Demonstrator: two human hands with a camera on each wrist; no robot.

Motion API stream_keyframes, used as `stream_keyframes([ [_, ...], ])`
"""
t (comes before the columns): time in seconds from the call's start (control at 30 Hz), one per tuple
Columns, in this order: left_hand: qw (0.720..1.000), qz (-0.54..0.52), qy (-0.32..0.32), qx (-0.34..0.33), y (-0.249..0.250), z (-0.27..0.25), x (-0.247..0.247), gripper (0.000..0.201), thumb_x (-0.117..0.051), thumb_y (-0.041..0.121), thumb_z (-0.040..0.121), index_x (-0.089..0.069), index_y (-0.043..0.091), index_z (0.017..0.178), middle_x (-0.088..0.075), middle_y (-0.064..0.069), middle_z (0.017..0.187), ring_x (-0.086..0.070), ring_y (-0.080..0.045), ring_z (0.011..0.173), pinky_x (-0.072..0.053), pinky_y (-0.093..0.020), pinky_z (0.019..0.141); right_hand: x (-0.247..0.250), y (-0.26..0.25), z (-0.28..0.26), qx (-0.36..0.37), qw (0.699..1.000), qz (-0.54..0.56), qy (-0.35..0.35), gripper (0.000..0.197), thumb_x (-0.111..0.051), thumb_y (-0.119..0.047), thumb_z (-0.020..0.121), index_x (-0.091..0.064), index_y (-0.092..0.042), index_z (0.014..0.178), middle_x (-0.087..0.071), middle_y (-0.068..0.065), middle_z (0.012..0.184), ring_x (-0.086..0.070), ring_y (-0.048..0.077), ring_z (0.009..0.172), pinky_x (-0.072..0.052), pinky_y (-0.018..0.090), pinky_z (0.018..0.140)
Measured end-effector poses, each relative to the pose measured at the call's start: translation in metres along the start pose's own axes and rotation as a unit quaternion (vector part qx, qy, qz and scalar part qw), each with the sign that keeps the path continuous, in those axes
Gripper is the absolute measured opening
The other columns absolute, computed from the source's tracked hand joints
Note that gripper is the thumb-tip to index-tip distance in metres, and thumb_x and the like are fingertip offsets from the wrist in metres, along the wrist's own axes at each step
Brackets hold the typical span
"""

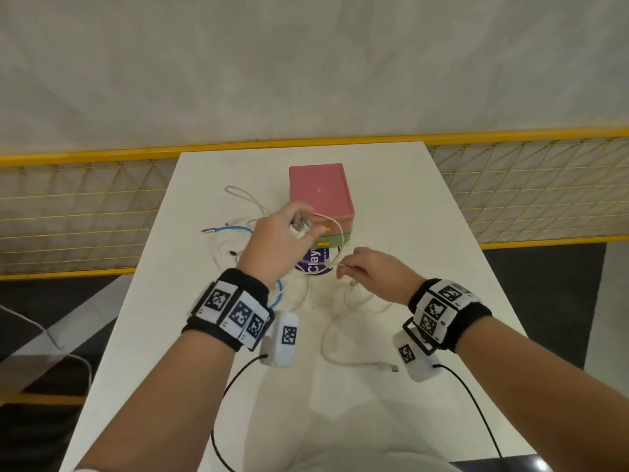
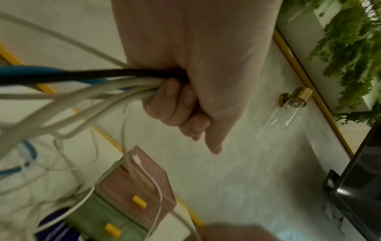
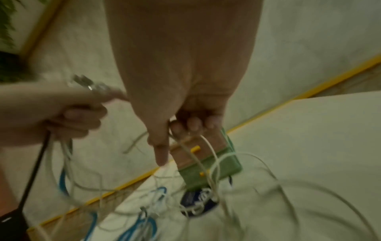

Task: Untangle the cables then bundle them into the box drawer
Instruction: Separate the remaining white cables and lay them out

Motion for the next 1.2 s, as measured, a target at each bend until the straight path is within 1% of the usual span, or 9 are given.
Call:
stream_keyframes([
  [0.1,1.0,-0.018,0.017,0.01,-0.008,-0.005,-0.009,0.035,-0.069,0.037,0.086,-0.059,0.029,0.118,-0.065,0.013,0.099,-0.06,-0.01,0.093,-0.045,-0.021,0.078,0.03,-0.015,0.015,-0.019,0.998,-0.011,0.055,0.024,-0.045,-0.019,0.096,-0.067,-0.015,0.105,-0.067,0.005,0.091,-0.062,0.023,0.08,-0.048,0.035,0.072],
  [0.17,0.998,-0.048,0.044,0.011,-0.011,-0.006,-0.005,0.037,-0.07,0.036,0.086,-0.057,0.03,0.12,-0.064,0.016,0.093,-0.059,-0.006,0.089,-0.044,-0.015,0.076,0.059,-0.027,0.023,0.009,0.987,0.052,0.149,0.042,-0.047,-0.011,0.095,-0.044,-0.017,0.137,-0.061,0.013,0.117,-0.06,0.024,0.098,-0.047,0.031,0.079],
  [0.27,0.995,-0.07,0.073,0.013,-0.017,-0.007,0.001,0.032,-0.071,0.034,0.085,-0.059,0.03,0.115,-0.062,0.019,0.085,-0.058,0.002,0.08,-0.041,-0.006,0.068,0.07,-0.046,0.027,0.059,0.982,0.118,0.136,0.09,-0.05,-0.001,0.091,0.011,-0.035,0.148,-0.013,0.004,0.159,-0.027,0.014,0.142,-0.04,0.02,0.096],
  [0.37,0.992,-0.085,0.092,0.021,-0.026,-0.01,0.002,0.02,-0.072,0.033,0.084,-0.064,0.023,0.099,-0.067,0.011,0.086,-0.06,-0.004,0.081,-0.045,-0.015,0.071,0.048,-0.05,0.016,0.061,0.995,0.061,0.054,0.061,-0.052,-0.003,0.088,-0.035,-0.026,0.142,-0.05,0.004,0.139,-0.051,0.015,0.12,-0.044,0.026,0.097],
  [0.43,0.992,-0.079,0.092,0.031,-0.033,-0.014,-0.003,0.018,-0.073,0.033,0.084,-0.064,0.019,0.091,-0.068,0.006,0.084,-0.062,-0.012,0.082,-0.048,-0.024,0.074,0.008,-0.04,0.003,0.034,0.995,-0.029,-0.094,0.023,-0.058,-0.015,0.088,-0.062,-0.017,0.11,-0.066,-0.001,0.102,-0.057,0.014,0.085,-0.045,0.029,0.08],
  [0.53,0.993,-0.074,0.077,0.05,-0.04,-0.022,-0.013,0.019,-0.073,0.033,0.084,-0.063,0.018,0.088,-0.065,0.007,0.08,-0.06,-0.014,0.08,-0.045,-0.023,0.073,-0.053,-0.02,-0.029,-0.015,0.947,-0.135,-0.291,0.024,-0.067,-0.039,0.08,-0.063,-0.017,0.089,-0.056,-0.009,0.081,-0.051,0.014,0.077,-0.039,0.028,0.07],
  [0.67,0.994,-0.074,0.061,0.059,-0.041,-0.031,-0.028,0.016,-0.073,0.03,0.084,-0.06,0.02,0.086,-0.058,0.014,0.071,-0.054,-0.011,0.072,-0.037,-0.006,0.062,-0.093,-0.012,-0.047,-0.038,0.92,-0.173,-0.349,0.038,-0.071,-0.045,0.075,-0.063,-0.013,0.094,-0.065,0.002,0.096,-0.059,0.023,0.088,-0.047,0.034,0.075],
  [0.97,0.995,-0.081,0.013,0.06,-0.041,-0.046,-0.046,0.017,-0.072,0.034,0.083,-0.059,0.025,0.085,-0.06,0.012,0.076,-0.054,-0.007,0.074,-0.044,-0.024,0.073,-0.095,-0.023,-0.043,-0.034,0.962,-0.015,-0.271,0.033,-0.056,-0.006,0.083,-0.042,-0.02,0.11,-0.065,0.011,0.092,-0.056,0.022,0.073,-0.046,0.035,0.068],
  [1.2,0.987,-0.149,0.035,0.047,-0.029,-0.047,-0.024,0.015,-0.074,0.027,0.082,-0.061,0.02,0.084,-0.065,0.006,0.079,-0.057,-0.009,0.075,-0.046,-0.024,0.074,-0.026,-0.031,-0.031,-0.037,0.959,0.277,-0.046,0.04,-0.043,0.013,0.087,-0.07,-0.006,0.109,-0.064,0.0,0.086,-0.058,0.005,0.074,-0.048,0.015,0.077],
])
Point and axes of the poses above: each hand's wrist, its own z-axis towards the middle knuckle, its own x-axis out of the back of the hand, y = z × x, the point moved 7 cm from there along z, towards the middle knuckle
